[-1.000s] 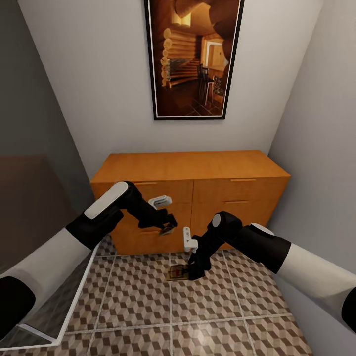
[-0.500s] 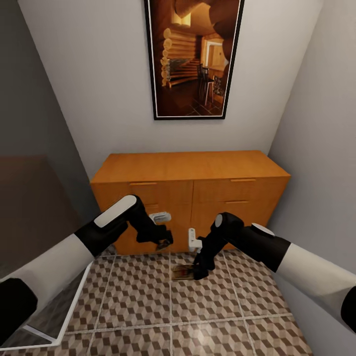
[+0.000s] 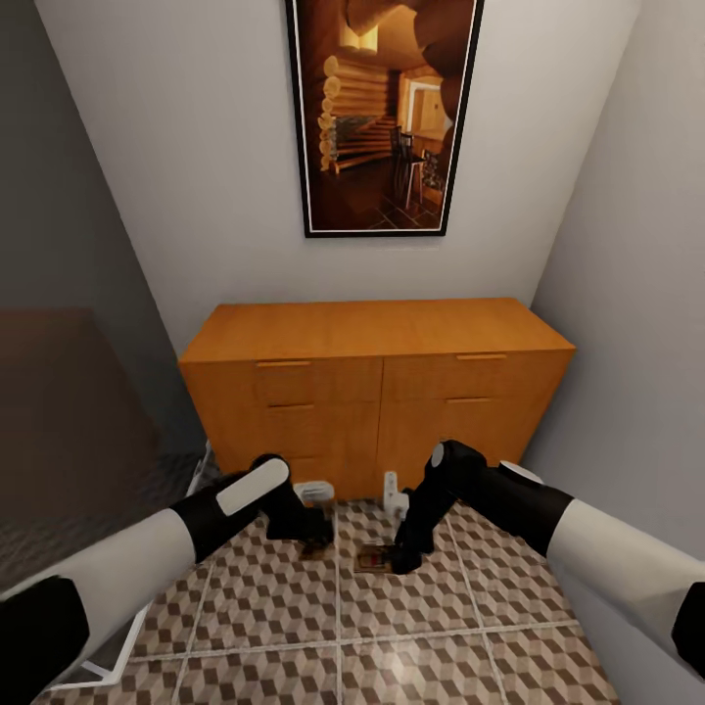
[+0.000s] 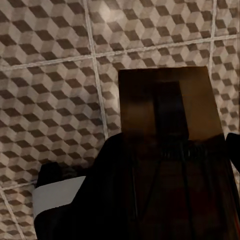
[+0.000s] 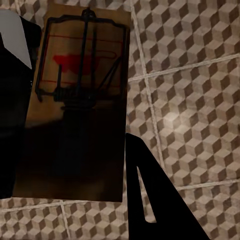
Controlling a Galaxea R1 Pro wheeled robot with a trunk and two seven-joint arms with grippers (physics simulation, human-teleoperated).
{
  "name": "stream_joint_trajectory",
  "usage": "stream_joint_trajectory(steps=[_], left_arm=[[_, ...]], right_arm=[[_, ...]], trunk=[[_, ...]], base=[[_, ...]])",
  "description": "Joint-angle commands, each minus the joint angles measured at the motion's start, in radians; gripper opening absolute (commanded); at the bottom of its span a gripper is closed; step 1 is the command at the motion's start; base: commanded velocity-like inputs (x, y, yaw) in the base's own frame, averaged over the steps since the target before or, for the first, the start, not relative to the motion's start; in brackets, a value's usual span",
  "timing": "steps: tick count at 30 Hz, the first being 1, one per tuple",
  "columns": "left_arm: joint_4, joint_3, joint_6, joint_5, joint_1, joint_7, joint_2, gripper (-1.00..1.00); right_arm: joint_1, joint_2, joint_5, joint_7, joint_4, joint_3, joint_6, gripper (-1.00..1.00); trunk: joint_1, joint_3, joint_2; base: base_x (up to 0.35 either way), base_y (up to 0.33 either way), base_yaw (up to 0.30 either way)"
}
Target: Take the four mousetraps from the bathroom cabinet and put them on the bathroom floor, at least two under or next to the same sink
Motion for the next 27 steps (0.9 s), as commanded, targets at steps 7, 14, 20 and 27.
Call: stream_joint_trajectory(steps=[7, 14, 20, 27], left_arm=[[0.121, -0.214, -0.199, -0.127, 0.027, -0.449, 0.001, -1.0], [0.134, -0.251, -0.32, -0.138, 0.076, -0.607, 0.02, -1.0], [0.134, -0.253, -0.337, -0.143, 0.103, -0.649, 0.049, -1.0], [0.129, -0.254, -0.363, -0.144, 0.117, -0.657, 0.089, -1.0]], right_arm=[[0.042, 0.004, -0.002, -0.069, 0.001, 0.0, 0.011, -1.0], [0.079, 0.007, -0.008, -0.129, 0.001, -0.007, 0.011, -1.0], [0.084, 0.008, -0.008, -0.19, 0.0, -0.105, 0.016, -1.0], [0.085, 0.007, -0.003, -0.225, 0.066, -0.139, 0.015, -1.0]], trunk=[[0.0, -0.001, -0.001], [0.0, -0.001, -0.001], [0.0, -0.001, -0.001], [0.0, -0.001, -0.001]], base=[[0.0, 0.0, 0.0], [0.0, 0.0, 0.0], [0.0, 0.0, 0.0], [0.0, 0.0, 0.0]])
